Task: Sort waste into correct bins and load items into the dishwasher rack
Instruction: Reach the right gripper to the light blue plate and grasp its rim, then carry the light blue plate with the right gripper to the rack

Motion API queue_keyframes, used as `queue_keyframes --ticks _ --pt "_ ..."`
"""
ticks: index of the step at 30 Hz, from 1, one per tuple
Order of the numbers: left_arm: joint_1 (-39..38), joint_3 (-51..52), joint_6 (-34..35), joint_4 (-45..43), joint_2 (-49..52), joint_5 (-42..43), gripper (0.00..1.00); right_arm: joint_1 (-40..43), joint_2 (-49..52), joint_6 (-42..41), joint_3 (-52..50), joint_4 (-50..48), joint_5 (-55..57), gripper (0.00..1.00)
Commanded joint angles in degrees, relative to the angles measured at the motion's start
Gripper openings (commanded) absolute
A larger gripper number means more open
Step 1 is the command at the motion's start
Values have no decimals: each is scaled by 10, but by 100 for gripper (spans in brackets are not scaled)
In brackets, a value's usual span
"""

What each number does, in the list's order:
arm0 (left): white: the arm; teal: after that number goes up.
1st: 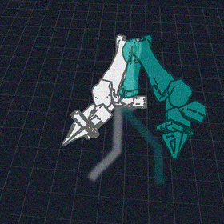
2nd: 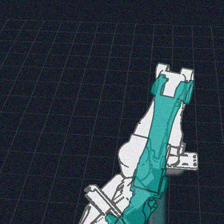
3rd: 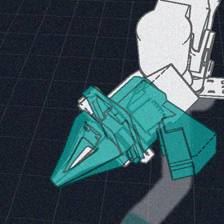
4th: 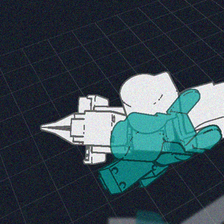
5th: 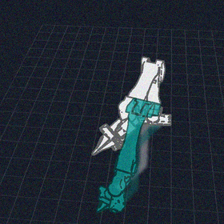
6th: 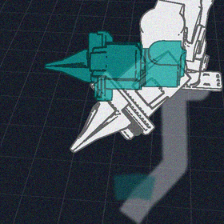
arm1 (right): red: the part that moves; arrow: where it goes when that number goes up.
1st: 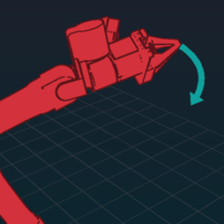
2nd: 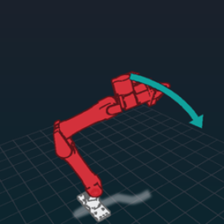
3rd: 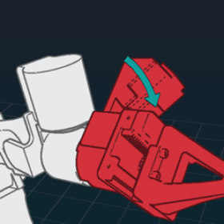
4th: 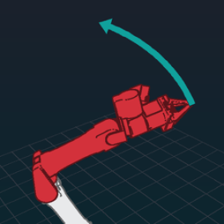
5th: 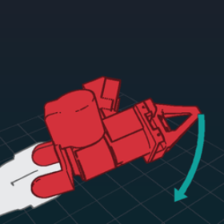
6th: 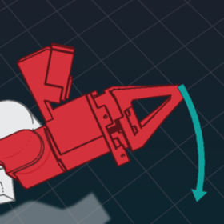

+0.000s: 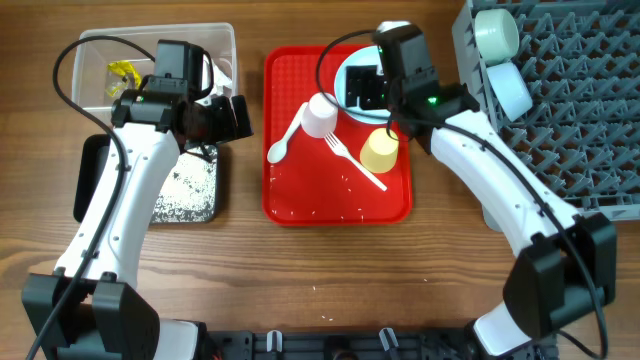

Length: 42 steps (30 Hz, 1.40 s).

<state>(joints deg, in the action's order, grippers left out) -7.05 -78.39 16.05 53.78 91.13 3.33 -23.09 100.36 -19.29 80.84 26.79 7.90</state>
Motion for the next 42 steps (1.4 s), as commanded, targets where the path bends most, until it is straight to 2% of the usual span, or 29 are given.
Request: queue_keyframes --ticks 1,6,8,16,18,20,21,28,30,37,42 --pt "2 -3 7 -1 4 7 100 51 59 -144 2 -8 37 91" --pt "2 -3 7 -1 4 7 100 122 122 -168 2 -28 -32 82" --pt "2 -3 7 -1 4 7 100 138 142 -167 2 -30 -44 74" --pt "2 -3 7 -1 4 7 100 143 216 -138 2 -78 -75 59" --pt "2 -3 7 -1 4 7 100 143 222 -136 2 -81 -73 51" --pt "2 -3 7 -1 4 7 100 143 221 -112 2 -88 -71 33" --pt "2 -3 7 -1 4 7 100 143 221 -106 2 -90 -71 27" --pt "2 -3 7 -1 4 7 100 144 206 -78 3 -89 -72 16" --pt "2 -3 7 -1 4 7 100 143 189 -54 3 -87 -71 5" --pt "2 -3 7 -1 4 7 100 144 85 2 3 -60 7 4" --pt "2 -3 7 -1 4 7 100 143 -45 72 3 -85 148 4"
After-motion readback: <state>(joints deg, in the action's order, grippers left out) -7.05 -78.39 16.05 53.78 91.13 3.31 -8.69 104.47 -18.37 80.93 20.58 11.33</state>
